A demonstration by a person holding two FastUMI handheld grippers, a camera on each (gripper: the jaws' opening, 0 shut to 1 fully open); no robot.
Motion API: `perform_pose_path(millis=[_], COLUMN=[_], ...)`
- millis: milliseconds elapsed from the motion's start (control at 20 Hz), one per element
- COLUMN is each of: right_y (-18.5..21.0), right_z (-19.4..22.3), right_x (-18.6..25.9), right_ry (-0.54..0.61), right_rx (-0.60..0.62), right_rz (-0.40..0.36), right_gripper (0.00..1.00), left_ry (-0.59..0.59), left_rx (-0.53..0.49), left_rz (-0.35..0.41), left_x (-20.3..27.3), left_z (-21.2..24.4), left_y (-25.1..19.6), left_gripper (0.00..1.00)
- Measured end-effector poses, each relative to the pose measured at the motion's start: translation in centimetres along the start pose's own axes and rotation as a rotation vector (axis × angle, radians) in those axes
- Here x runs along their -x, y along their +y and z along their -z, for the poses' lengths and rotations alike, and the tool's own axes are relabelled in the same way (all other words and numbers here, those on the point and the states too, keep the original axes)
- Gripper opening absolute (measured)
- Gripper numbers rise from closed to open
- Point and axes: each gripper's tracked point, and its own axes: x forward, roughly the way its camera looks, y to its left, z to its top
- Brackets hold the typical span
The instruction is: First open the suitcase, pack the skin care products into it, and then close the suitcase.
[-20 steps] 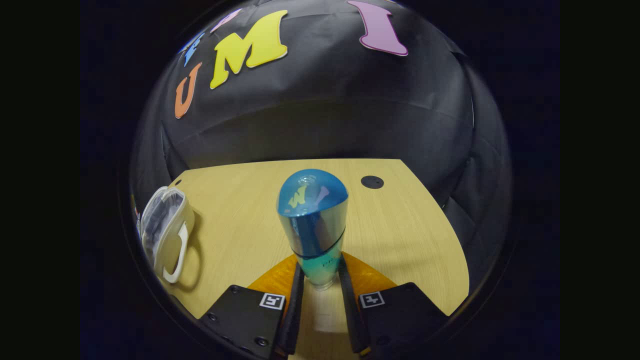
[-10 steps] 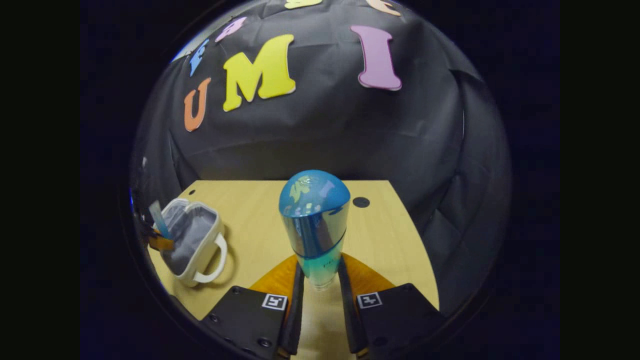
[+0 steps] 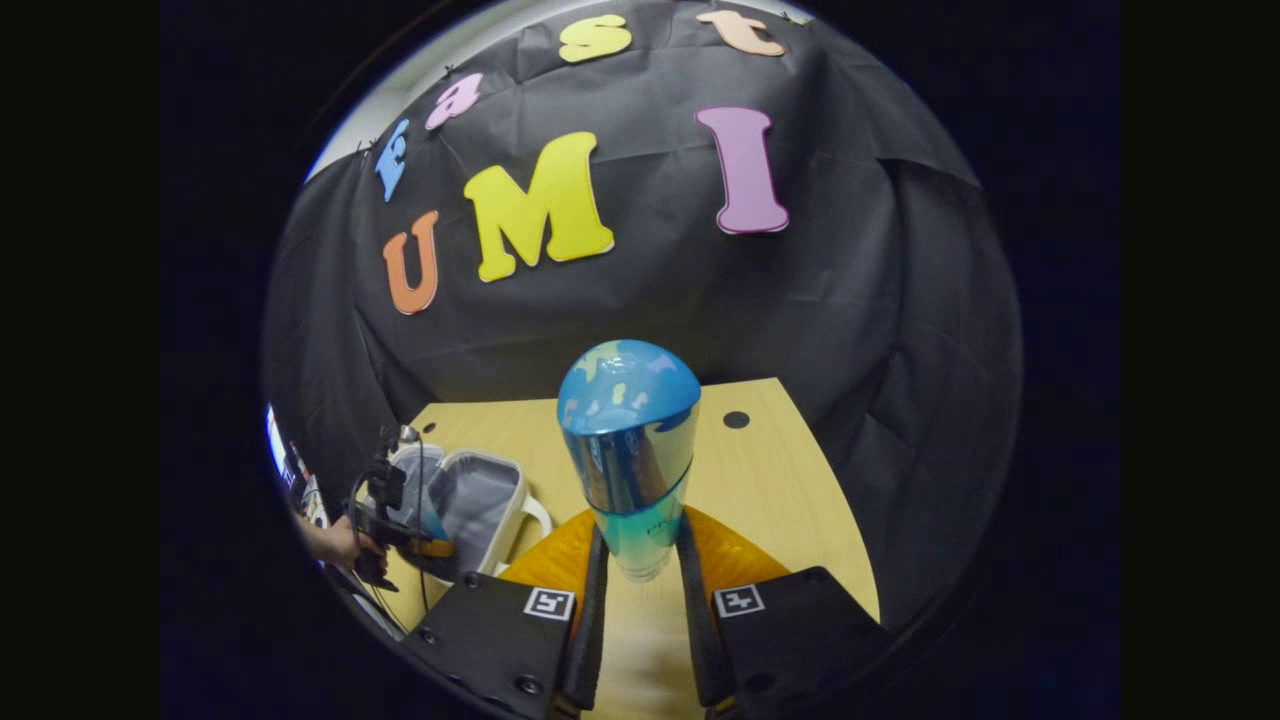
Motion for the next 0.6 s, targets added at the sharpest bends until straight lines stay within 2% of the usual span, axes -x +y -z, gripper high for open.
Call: perform_pose_path(millis=[400,600], right_y=[5.2,6.6], right_z=[0.2,0.6], right_x=[1.6,2.2], right_ry=[-0.005,-0.011], right_rx=[0.036,0.028], right_rz=[-0.067,-0.092], right_gripper=[0.34,0.34], left_ry=[0.129,0.196], left_rx=[-0.138,-0.155], left_rz=[-0.080,-0.091], left_x=[-0.3,-0.6], left_z=[-0.7,-0.1], left_y=[-0.2,-0.7], left_gripper=[0.40,0.41])
